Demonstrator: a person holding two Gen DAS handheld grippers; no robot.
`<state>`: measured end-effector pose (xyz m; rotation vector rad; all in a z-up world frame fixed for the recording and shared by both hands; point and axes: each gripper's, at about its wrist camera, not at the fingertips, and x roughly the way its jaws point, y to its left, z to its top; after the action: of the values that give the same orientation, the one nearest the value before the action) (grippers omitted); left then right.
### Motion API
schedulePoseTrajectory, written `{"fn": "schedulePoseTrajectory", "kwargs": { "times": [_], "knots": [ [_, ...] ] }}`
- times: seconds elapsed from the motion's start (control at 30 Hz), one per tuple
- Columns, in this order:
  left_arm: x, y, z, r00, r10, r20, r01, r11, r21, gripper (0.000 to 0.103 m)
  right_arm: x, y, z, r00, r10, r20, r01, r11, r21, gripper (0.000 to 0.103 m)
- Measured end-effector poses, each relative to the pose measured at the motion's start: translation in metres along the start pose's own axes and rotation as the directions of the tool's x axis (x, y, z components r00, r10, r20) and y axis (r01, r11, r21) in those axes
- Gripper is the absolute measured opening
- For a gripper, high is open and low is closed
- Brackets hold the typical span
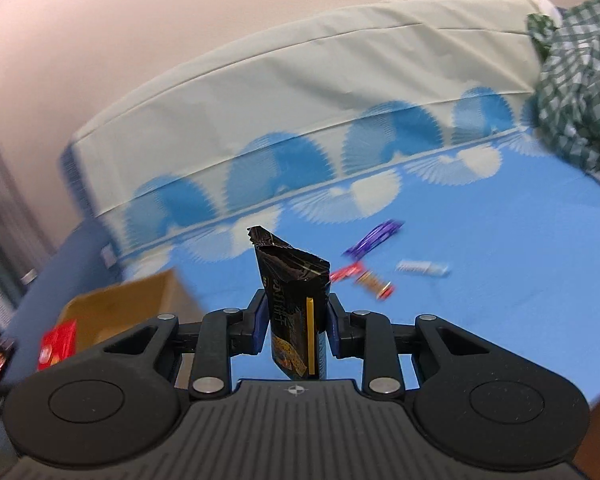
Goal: Organize snacks
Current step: 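Carry the red spicy-strip pack and chocolate bar over the box with both tools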
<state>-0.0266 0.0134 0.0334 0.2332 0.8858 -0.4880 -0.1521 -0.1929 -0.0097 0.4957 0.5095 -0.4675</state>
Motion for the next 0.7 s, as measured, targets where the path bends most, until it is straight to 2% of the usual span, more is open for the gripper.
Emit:
{"fn": "schedulePoseTrajectory", "kwargs": {
  "times": [0.23,0.43,0.7],
  "knots": [
    [-0.059,0.043,-0.048,0.998,0.043,0.046,-0.041,0.999,-0.03,0.049,-0.067,0.067,-0.051,0.992,0.115,-0.054,-0.12,0.989,-0.087,0.031],
    [-0.096,0.058,-0.077,0.993,0.072,0.095,-0.069,0.997,-0.042,0.05,-0.105,0.112,-0.075,0.978,0.199,-0.061,-0.207,0.963,-0.17,0.031],
    [-0.113,0.072,-0.102,0.994,0.067,0.09,-0.062,0.997,-0.054,0.049,-0.134,0.134,-0.087,0.975,0.217,-0.05,-0.223,0.95,-0.219,0.031]
  ]
}}
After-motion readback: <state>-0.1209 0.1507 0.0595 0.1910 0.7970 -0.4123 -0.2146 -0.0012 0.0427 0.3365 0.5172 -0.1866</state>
